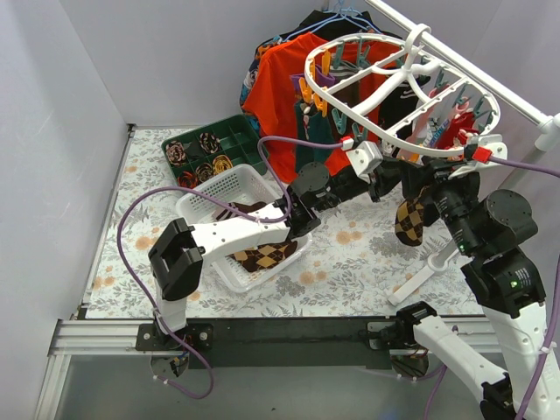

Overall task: Clip the socks to the hanger
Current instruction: Open the clamp at the hanger.

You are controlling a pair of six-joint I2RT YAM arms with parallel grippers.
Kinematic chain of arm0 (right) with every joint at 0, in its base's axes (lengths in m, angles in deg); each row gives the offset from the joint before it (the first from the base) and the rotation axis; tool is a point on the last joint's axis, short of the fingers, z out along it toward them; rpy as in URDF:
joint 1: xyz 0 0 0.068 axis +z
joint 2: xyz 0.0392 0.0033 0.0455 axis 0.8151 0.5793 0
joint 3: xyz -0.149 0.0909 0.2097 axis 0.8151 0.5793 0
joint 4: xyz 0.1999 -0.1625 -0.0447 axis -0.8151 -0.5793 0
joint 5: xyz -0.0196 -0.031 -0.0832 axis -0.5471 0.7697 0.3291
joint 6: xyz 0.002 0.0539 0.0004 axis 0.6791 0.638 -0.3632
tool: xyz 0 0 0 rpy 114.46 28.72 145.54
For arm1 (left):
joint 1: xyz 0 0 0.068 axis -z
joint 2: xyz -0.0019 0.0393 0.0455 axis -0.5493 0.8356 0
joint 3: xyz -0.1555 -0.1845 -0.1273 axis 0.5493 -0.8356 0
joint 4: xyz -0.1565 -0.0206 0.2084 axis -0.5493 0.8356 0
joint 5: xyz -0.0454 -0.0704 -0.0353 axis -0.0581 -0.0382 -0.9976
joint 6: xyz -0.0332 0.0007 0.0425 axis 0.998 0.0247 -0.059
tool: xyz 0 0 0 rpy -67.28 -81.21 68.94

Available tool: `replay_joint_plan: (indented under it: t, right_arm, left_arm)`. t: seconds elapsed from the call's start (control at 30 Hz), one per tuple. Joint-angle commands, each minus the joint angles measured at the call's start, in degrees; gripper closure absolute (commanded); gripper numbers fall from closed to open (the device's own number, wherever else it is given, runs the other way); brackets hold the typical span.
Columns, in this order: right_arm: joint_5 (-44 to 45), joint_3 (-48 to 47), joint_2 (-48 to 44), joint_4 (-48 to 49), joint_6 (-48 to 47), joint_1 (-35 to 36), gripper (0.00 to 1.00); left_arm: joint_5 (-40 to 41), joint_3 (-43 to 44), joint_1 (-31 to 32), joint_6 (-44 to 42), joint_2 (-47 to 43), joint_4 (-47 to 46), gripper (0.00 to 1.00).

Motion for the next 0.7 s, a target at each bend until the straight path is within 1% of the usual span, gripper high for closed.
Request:
replay_joint_plan:
  t: [0.0, 0.1, 0.27, 0.4, 0.47, 0.53, 0.67]
  right_arm:
    - [-1.0, -2.01, 1.45, 2.28, -0.78, 0.27, 0.41]
    - [-1.18, -2.19, 1.98, 2.37, -0.52, 0.27, 0.41]
    - [1.72, -1.75, 2.24, 2.54, -0.7, 0.36, 0.42]
    - [2.51, -1.49, 2.68, 2.89, -0.79, 0.36, 0.5]
    - [2.42, -1.49, 3.03, 3.24, -0.87, 0.36, 0.53]
    - [2.42, -1.49, 3.12, 3.42, -0.87, 0.36, 0.59]
    - [2.95, -1.66, 2.94, 3.51, -1.05, 0.36, 0.68]
  left_arm:
    - [2.93, 2.68, 2.03, -6.13, -4.02, 5.16, 0.91]
    - [3.46, 3.3, 2.3, -6.75, -4.1, 6.04, 0.91]
    - [3.9, 3.12, 3.08, -8.5, -4.63, 6.4, 0.92]
    - [3.73, 3.21, 3.61, -9.56, -4.89, 7.1, 0.91]
    - [3.73, 3.3, 3.7, -9.74, -5.07, 7.54, 0.91]
    - [3.47, 3.21, 3.88, -9.91, -5.07, 7.98, 0.92]
    - [3.38, 3.12, 3.88, -9.82, -5.51, 9.47, 0.88]
